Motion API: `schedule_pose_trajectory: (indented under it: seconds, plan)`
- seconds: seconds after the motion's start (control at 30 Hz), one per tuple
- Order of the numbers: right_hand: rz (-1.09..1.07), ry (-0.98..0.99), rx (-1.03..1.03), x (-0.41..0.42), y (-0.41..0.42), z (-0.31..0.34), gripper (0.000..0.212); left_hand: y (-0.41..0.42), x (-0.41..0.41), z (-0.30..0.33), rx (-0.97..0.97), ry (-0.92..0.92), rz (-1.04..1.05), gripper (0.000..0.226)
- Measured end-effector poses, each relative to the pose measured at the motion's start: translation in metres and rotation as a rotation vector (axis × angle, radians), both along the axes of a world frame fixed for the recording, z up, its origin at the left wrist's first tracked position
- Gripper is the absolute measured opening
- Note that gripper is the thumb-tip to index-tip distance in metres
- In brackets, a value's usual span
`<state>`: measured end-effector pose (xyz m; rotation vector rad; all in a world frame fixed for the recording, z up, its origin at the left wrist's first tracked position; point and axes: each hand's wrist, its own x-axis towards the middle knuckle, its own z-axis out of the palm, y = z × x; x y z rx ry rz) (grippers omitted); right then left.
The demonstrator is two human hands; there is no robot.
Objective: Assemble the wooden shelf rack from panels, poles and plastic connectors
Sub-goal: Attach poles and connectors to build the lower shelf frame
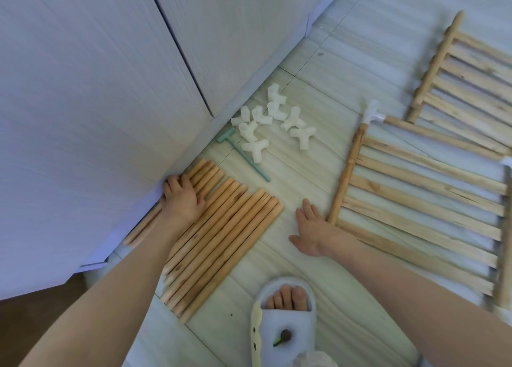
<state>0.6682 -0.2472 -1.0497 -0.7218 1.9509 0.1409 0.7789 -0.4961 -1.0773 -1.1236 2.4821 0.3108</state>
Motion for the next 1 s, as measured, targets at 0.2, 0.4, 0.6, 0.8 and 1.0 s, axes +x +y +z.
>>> schedule_pose_trajectory:
  seconds: [0.2, 0.4, 0.6, 0.8, 1.0]
  plan:
    - [-0.244, 0.057, -0.163, 0.028, -0.014, 0.005, 0.050, -0.009, -0.004, -0.002, 0.039, -0.039, -0.054, 0.078]
    - [-1.356, -0.580, -0.200, 0.050, -0.045, 0.009, 0.034, -0.011, -0.015, 0.001, 0.082, -0.107, -0.049, 0.088]
    - [-1.735, -0.863, -0.268, 0.050, -0.050, 0.004, 0.017, -0.011, -0.017, 0.000, 0.083, -0.024, -0.078, 0.046]
    - [-1.715, -0.986, -0.323, 0.047, -0.053, 0.008, 0.021, 0.001, -0.036, 0.019, -0.077, 0.074, -0.147, 0.044]
    - [-1.353, -0.748, -0.423, 0.015, -0.042, 0.034, 0.036, 0.032, -0.074, 0.072, 0.129, 0.375, -0.130, 0.042]
